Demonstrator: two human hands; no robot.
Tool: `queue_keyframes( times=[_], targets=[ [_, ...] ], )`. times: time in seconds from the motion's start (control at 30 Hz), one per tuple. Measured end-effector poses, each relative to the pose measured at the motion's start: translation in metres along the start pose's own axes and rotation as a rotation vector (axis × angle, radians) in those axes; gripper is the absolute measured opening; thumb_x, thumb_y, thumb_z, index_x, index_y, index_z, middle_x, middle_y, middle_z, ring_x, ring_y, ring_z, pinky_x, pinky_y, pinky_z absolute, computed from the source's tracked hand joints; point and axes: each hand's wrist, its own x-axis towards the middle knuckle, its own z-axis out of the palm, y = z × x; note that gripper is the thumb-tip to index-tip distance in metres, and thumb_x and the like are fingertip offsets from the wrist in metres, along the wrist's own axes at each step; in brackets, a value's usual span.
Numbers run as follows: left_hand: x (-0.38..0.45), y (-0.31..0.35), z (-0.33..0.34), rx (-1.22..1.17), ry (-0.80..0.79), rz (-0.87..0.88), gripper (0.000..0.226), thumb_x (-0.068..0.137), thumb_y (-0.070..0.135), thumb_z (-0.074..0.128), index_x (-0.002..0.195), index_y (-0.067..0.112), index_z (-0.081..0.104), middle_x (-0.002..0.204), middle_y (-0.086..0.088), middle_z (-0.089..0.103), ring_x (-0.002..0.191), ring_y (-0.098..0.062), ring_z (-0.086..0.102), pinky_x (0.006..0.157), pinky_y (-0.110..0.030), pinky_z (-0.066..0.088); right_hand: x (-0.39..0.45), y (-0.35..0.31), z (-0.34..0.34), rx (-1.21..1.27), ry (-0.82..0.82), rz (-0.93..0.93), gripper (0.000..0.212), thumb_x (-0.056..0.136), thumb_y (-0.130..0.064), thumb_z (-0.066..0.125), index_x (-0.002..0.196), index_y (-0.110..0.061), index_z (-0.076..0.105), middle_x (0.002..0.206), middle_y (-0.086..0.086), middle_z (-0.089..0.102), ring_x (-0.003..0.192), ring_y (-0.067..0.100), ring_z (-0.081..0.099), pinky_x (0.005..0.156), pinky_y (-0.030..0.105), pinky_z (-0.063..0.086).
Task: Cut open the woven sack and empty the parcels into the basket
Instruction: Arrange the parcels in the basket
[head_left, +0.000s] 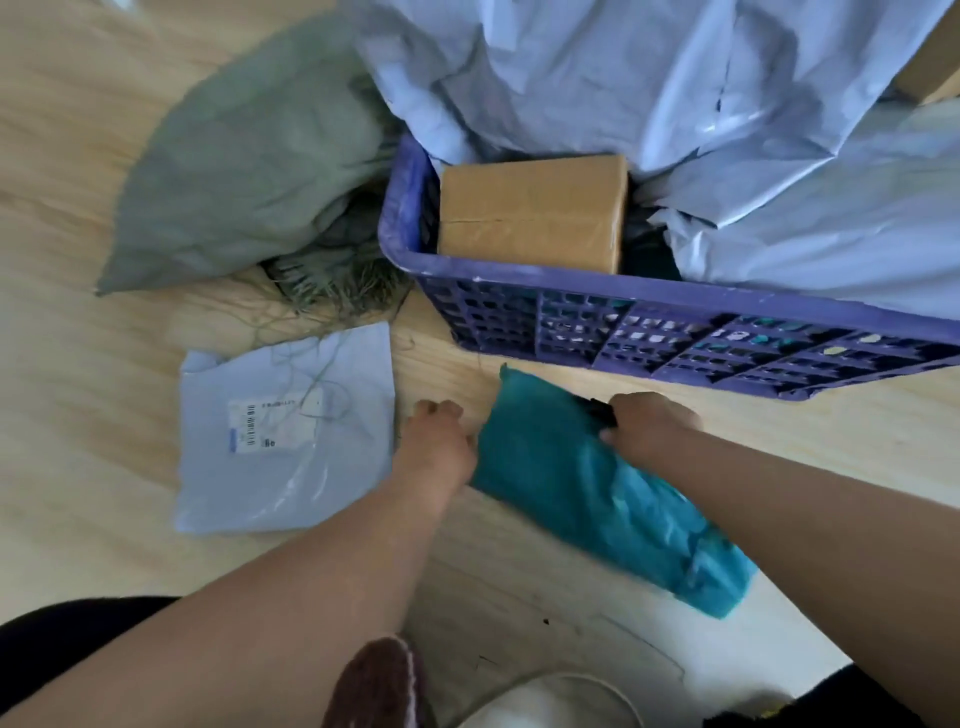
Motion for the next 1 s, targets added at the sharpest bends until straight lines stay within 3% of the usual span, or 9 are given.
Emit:
queue_keyframes(
  times=[0.07, 0.17, 0.23, 0.33, 0.47, 0.6, 0.73, 0.87, 1.0],
  targets=[
    [0.019, -0.027, -0.014, -0.115, 0.07, -0.183, 0.047, 0.092, 0.028, 0.052, 0.138, 0.019, 0.044, 0.143, -0.012, 0.035, 0.128, -0.033, 0.039, 0.104, -0.039, 0.036, 0.002, -0.018, -0.005, 0.12, -0.007, 0.01, 0.029, 0.094, -0.036, 0.052, 0.113, -0.014, 0.055, 0.113, 0.008, 0.06, 0.104, 0.026, 0.059, 0.075, 0.03, 0.042],
    [0.043, -0.055, -0.026, 0.057, -0.196, -0.334, 0.046, 0.096, 0.033, 0.038, 0.135, 0.012, 0.048, 0.145, -0.016, 0.04, 0.136, -0.033, 0.03, 0.108, -0.039, 0.028, 0.0, -0.032, -0.005, 0.163, -0.051, -0.001, 0.032, 0.096, -0.036, 0.049, 0.112, -0.009, 0.053, 0.101, 0.009, 0.056, 0.094, 0.026, 0.056, 0.075, 0.032, 0.044],
    [0.047, -0.06, -0.019, 0.184, -0.37, -0.364, 0.06, 0.096, 0.047, 0.033, 0.145, 0.012, 0.038, 0.157, -0.014, 0.019, 0.145, -0.032, 0.011, 0.115, -0.043, 0.015, -0.001, -0.034, -0.001, 0.151, -0.067, 0.013, 0.03, 0.096, -0.037, 0.048, 0.111, -0.011, 0.052, 0.095, 0.006, 0.053, 0.086, 0.024, 0.053, 0.07, 0.03, 0.043],
    [0.045, -0.069, 0.002, 0.25, -0.435, -0.281, 0.073, 0.089, 0.055, 0.038, 0.15, 0.016, 0.027, 0.16, -0.011, -0.013, 0.146, -0.033, -0.007, 0.117, -0.049, 0.01, -0.005, -0.035, -0.002, 0.118, -0.062, 0.026, 0.028, 0.096, -0.039, 0.048, 0.107, -0.014, 0.051, 0.094, 0.004, 0.054, 0.083, 0.022, 0.052, 0.068, 0.031, 0.042],
    [0.051, -0.079, -0.001, 0.32, -0.356, -0.225, 0.071, 0.089, 0.046, 0.043, 0.148, 0.009, 0.029, 0.156, -0.008, 0.011, 0.141, -0.028, 0.017, 0.113, -0.04, 0.023, -0.011, -0.041, -0.014, 0.09, -0.047, 0.03, 0.026, 0.097, -0.041, 0.046, 0.107, -0.017, 0.048, 0.088, 0.001, 0.053, 0.08, 0.022, 0.052, 0.066, 0.031, 0.042],
    [0.049, -0.056, -0.018, 0.053, -0.073, -0.223, 0.043, 0.091, 0.025, 0.051, 0.132, 0.011, 0.048, 0.136, -0.009, 0.044, 0.126, -0.028, 0.044, 0.101, -0.041, 0.039, -0.016, -0.052, -0.022, 0.05, -0.035, 0.046, 0.032, 0.097, -0.041, 0.047, 0.116, -0.016, 0.05, 0.097, 0.003, 0.053, 0.084, 0.023, 0.053, 0.067, 0.03, 0.043],
    [0.048, -0.051, -0.038, -0.424, 0.284, -0.282, 0.03, 0.086, 0.004, 0.052, 0.115, 0.009, 0.049, 0.118, -0.015, 0.057, 0.113, -0.035, 0.055, 0.093, -0.044, 0.046, -0.026, -0.06, -0.022, 0.008, 0.011, -0.023, 0.027, 0.096, -0.041, 0.049, 0.113, -0.02, 0.05, 0.103, 0.003, 0.058, 0.089, 0.024, 0.056, 0.066, 0.03, 0.042],
    [0.033, -0.039, -0.076, -0.797, 0.656, -0.357, 0.033, 0.083, 0.009, 0.057, 0.11, 0.022, 0.046, 0.111, -0.01, 0.06, 0.099, -0.036, 0.059, 0.083, -0.044, 0.05, -0.046, -0.077, -0.028, 0.066, 0.292, -0.219, 0.027, 0.096, -0.041, 0.046, 0.113, -0.021, 0.046, 0.101, 0.006, 0.064, 0.088, 0.03, 0.062, 0.06, 0.033, 0.043],
    [0.007, -0.004, -0.128, -0.802, 0.967, -0.208, 0.036, 0.085, 0.006, 0.055, 0.118, 0.018, 0.061, 0.113, -0.009, 0.056, 0.104, -0.033, 0.056, 0.078, -0.036, 0.044, -0.069, -0.091, -0.06, 0.216, 0.577, -0.345, 0.027, 0.096, -0.041, 0.045, 0.11, -0.018, 0.045, 0.096, 0.006, 0.062, 0.081, 0.032, 0.062, 0.056, 0.035, 0.043]
  ],
)
